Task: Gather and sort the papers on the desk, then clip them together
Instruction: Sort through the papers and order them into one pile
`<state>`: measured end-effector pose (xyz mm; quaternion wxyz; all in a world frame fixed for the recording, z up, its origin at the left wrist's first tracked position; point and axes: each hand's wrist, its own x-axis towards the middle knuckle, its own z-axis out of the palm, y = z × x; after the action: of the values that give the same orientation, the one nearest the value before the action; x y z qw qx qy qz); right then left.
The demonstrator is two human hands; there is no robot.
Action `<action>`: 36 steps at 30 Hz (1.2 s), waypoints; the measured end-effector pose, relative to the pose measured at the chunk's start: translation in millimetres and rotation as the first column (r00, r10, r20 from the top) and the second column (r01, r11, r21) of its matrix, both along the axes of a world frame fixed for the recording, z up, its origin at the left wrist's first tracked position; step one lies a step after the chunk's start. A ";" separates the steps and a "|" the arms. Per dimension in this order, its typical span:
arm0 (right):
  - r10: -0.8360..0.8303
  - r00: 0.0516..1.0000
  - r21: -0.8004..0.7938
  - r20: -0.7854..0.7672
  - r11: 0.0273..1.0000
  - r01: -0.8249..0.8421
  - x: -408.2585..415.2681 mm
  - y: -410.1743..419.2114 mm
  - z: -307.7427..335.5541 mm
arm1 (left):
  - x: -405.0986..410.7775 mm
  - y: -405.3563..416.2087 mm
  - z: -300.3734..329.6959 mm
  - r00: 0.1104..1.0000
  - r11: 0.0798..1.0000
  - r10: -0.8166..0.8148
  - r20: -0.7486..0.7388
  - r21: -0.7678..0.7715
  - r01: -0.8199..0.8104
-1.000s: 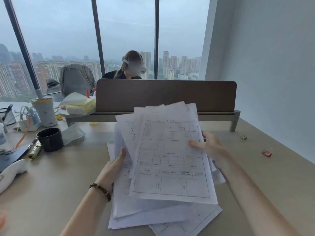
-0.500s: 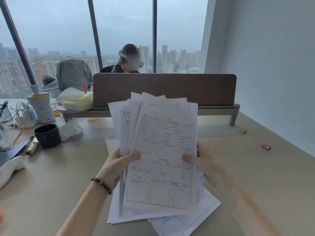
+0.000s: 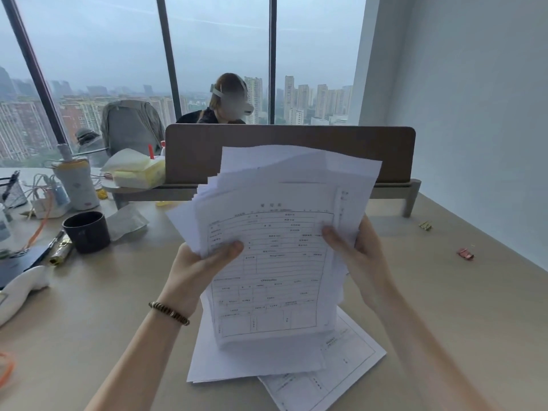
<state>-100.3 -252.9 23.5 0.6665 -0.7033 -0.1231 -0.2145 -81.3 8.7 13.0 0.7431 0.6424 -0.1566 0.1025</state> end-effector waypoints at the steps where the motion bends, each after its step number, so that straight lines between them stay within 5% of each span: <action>1: 0.007 1.000 0.010 0.021 1.000 -0.007 0.3 1.2 4.5 | 0.0 -0.8 3.2 1.000 1.000 0.003 0.007 0.009 -0.003; 12: -0.034 0.993 -0.019 0.114 0.999 0.037 7.5 9.8 23.4 | -0.7 -18.1 23.4 0.993 0.997 0.080 0.088 0.003 -0.080; 17: 0.099 0.994 0.134 -0.040 0.987 -0.093 7.8 5.4 -19.0 | 2.6 -12.9 8.9 0.999 0.999 0.045 0.005 0.027 -0.045; 24: 0.011 0.982 0.189 -0.190 0.982 0.025 13.6 15.2 -43.0 | 7.8 3.6 -16.8 0.980 0.976 -0.161 -0.115 0.129 0.176; 32: -0.070 0.990 0.178 -0.125 0.980 0.092 16.0 26.0 -23.5 | 6.8 -16.2 -18.7 0.981 0.982 0.170 -0.089 0.093 -0.161; 36: -0.019 0.998 0.122 -0.062 0.992 0.026 9.6 21.0 -15.8 | 4.0 -14.6 -12.5 0.992 0.994 0.109 -0.059 0.017 -0.109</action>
<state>-90.7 -231.9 7.7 0.7093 -0.6686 -0.0815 -0.2079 -77.2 -5.9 0.5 0.7363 0.6580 -0.0997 0.1225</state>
